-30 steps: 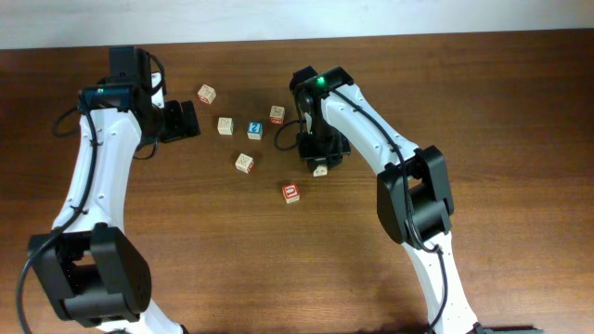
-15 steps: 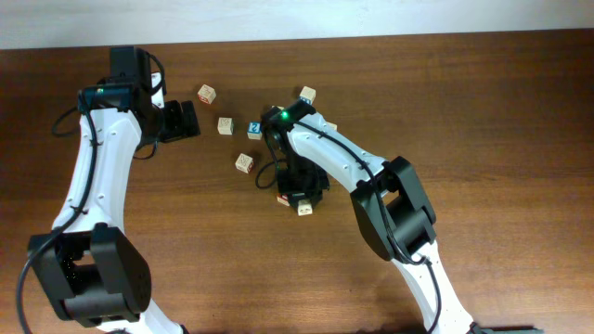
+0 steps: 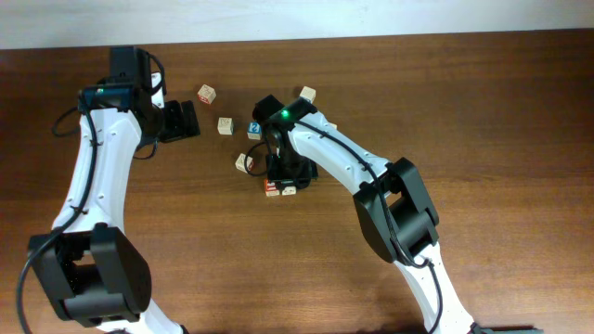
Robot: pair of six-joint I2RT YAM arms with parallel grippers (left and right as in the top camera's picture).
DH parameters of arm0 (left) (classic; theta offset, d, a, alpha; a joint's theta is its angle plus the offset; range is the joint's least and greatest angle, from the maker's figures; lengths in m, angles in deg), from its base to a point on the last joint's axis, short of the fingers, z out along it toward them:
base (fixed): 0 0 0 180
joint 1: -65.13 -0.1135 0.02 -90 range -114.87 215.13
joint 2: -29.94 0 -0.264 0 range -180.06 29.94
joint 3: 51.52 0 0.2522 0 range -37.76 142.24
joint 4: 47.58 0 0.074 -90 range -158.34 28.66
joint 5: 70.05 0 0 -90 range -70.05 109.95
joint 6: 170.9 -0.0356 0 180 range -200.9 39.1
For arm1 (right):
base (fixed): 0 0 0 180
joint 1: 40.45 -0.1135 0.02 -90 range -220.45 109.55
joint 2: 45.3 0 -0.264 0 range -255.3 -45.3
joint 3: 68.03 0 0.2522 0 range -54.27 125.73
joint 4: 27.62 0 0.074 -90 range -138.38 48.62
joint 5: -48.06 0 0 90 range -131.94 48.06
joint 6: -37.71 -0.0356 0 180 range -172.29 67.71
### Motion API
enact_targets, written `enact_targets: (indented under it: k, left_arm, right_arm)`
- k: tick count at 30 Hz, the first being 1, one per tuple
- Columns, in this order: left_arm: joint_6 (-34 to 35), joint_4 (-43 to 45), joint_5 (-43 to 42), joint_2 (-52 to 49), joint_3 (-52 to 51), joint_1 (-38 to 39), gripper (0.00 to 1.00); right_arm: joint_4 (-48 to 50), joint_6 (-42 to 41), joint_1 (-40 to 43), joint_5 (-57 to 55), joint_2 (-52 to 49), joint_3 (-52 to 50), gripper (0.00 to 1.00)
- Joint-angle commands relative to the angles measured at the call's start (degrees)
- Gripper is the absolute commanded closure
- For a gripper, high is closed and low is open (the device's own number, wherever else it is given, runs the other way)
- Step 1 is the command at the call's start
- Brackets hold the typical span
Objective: Rotate 5 blocks
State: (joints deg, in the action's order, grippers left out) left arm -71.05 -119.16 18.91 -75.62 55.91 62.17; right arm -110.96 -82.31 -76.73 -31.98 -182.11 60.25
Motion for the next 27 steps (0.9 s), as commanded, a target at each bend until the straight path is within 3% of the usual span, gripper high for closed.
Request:
enact_targets:
  k: [1, 4, 9, 17, 22, 27]
  left_arm:
    - [-1.1, 0.0, 0.0, -0.6, 1.2, -0.2, 0.01]
    - [-1.1, 0.0, 0.0, -0.6, 1.2, -0.2, 0.01]
    - [-1.1, 0.2, -0.1, -0.6, 1.2, -0.2, 0.0]
    - [-1.1, 0.3, -0.1, -0.6, 1.2, -0.2, 0.01]
    - [-1.1, 0.3, -0.1, -0.6, 1.2, -0.2, 0.01]
    - [-1.1, 0.4, 0.0, -0.6, 1.2, -0.2, 0.0]
  right_arm:
    - [0.8, 0.8, -0.4, -3.1, -0.8, -1.1, 0.68]
    - [0.2, 0.8, -0.4, -3.1, -0.8, -1.1, 0.56]
    - [-1.2, 1.1, -0.3, -2.9, -0.5, 0.0, 0.55]
    - [-11.7, 6.7, 2.7, -3.4, -0.1, 18.7, 0.44]
    - [-5.4, 25.1, 10.3, -6.3, -1.4, 20.5, 0.38]
    - [-2.3, 14.3, 17.5, -6.7, -4.9, 20.3, 0.39]
